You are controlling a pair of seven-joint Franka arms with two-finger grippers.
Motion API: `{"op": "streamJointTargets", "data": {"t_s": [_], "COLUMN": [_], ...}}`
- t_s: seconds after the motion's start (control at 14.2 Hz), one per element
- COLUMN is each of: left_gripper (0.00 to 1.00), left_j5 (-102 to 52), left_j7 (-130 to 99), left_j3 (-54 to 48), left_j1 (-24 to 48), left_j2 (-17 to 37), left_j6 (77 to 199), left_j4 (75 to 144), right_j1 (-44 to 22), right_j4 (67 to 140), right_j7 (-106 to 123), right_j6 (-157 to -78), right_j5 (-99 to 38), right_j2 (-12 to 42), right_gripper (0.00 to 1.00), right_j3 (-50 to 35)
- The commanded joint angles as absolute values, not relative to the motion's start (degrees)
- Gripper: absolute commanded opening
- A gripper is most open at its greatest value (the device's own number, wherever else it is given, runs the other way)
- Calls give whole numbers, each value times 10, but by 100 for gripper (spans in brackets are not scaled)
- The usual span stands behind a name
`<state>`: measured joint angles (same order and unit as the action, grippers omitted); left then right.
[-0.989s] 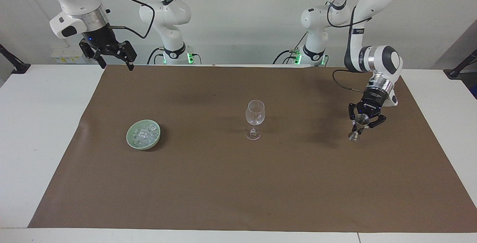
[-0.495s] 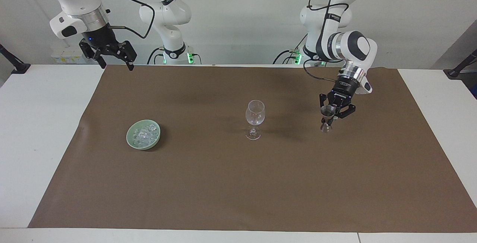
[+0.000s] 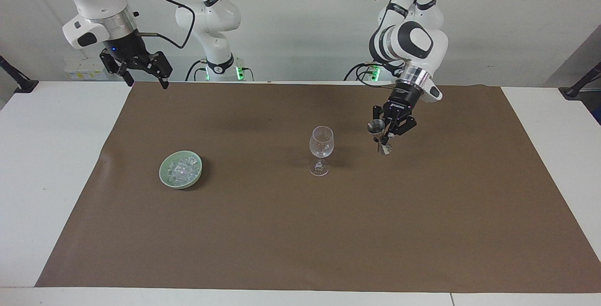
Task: Pour wine and add ice with both arms
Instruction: 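Lift the jigger with the left gripper and carry it over the glass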
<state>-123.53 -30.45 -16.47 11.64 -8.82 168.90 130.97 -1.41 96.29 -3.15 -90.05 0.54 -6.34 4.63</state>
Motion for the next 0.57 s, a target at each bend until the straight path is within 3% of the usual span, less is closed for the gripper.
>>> {"op": "streamJointTargets", "data": {"t_s": [0.0, 0.49], "left_gripper": [0, 0], "left_j5": [-1248, -1210], "left_j7": [-301, -301], "left_j3": [-198, -267], "left_j1": [120, 120], "left_j2": [-75, -10], "left_j6": [1745, 1878], "left_j4": [1280, 1187], "right_j1": [-12, -12], "right_j4": [976, 976], "right_j7": [-19, -19], "right_j6": [-901, -901], "right_j5": [0, 0], "right_j2": [-76, -76], "right_gripper": [100, 100], "right_j3": [46, 46]}}
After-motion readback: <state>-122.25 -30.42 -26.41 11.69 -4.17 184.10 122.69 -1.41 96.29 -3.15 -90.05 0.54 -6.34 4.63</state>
